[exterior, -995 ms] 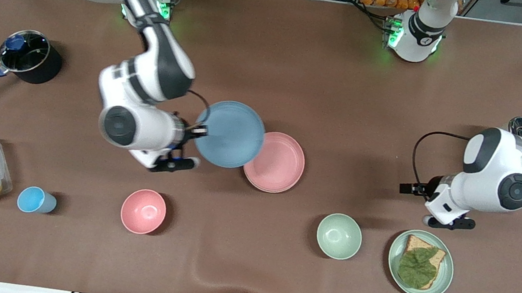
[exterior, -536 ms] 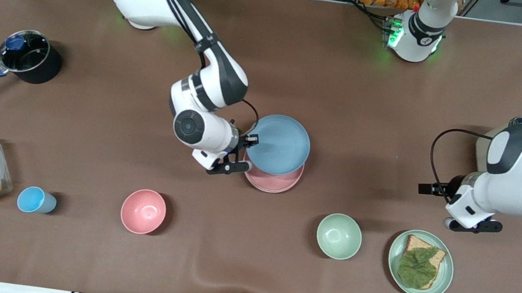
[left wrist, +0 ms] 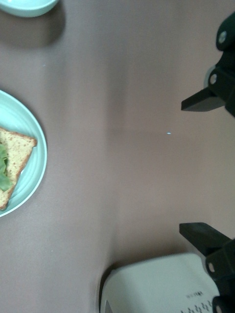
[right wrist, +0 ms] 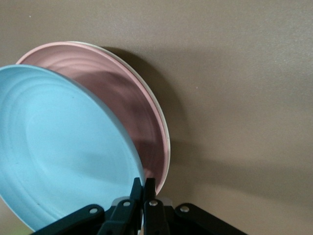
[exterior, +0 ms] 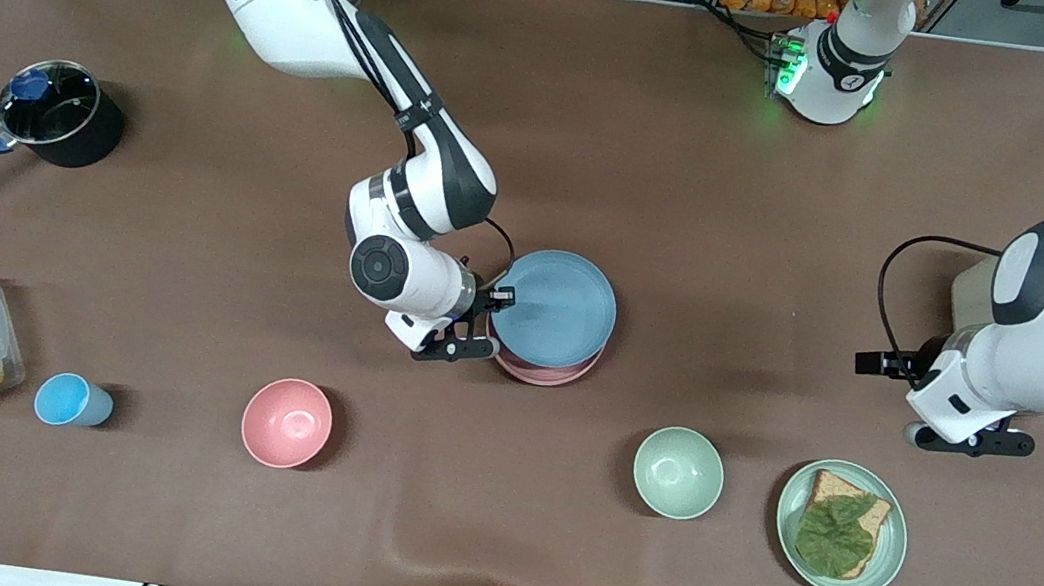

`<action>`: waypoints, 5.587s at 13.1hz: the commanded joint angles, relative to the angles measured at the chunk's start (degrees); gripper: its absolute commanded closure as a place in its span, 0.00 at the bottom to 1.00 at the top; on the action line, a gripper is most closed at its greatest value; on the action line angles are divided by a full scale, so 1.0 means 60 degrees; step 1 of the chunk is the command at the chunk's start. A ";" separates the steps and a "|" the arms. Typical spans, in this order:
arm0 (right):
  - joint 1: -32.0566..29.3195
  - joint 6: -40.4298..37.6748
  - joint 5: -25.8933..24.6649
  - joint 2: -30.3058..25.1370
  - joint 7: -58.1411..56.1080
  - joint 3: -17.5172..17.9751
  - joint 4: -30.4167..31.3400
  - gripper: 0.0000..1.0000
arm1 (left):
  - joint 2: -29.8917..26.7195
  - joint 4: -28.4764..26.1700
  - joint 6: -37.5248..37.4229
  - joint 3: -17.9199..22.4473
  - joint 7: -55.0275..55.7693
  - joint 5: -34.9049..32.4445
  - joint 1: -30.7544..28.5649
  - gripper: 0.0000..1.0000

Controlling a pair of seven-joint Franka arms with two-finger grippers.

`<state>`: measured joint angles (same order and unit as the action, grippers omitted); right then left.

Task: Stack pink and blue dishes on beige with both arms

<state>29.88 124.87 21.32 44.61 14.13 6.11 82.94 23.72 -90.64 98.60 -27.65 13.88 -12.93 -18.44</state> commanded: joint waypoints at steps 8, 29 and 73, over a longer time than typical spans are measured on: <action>-0.0131 0.0003 0.0167 0.0050 0.0018 -0.0008 -0.0171 1.00 | -0.2823 -0.0215 -0.1915 0.4382 -0.1113 0.2169 0.3932 0.00; 0.0074 -0.0972 -0.0664 -0.0825 0.0134 -0.0694 -0.0273 0.00 | -0.3293 0.0063 -0.1668 0.5018 -0.1098 0.2316 0.4157 0.00; -0.4745 -0.4450 -0.3510 -0.7596 -0.3791 -0.1077 0.2466 0.00 | -0.3308 0.0063 -0.1668 0.5004 -0.1098 0.2301 0.4216 0.00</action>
<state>1.88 98.42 -0.71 0.48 -7.73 -0.83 96.79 4.46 -90.17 88.44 2.17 8.42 0.12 6.82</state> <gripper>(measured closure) 0.000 0.000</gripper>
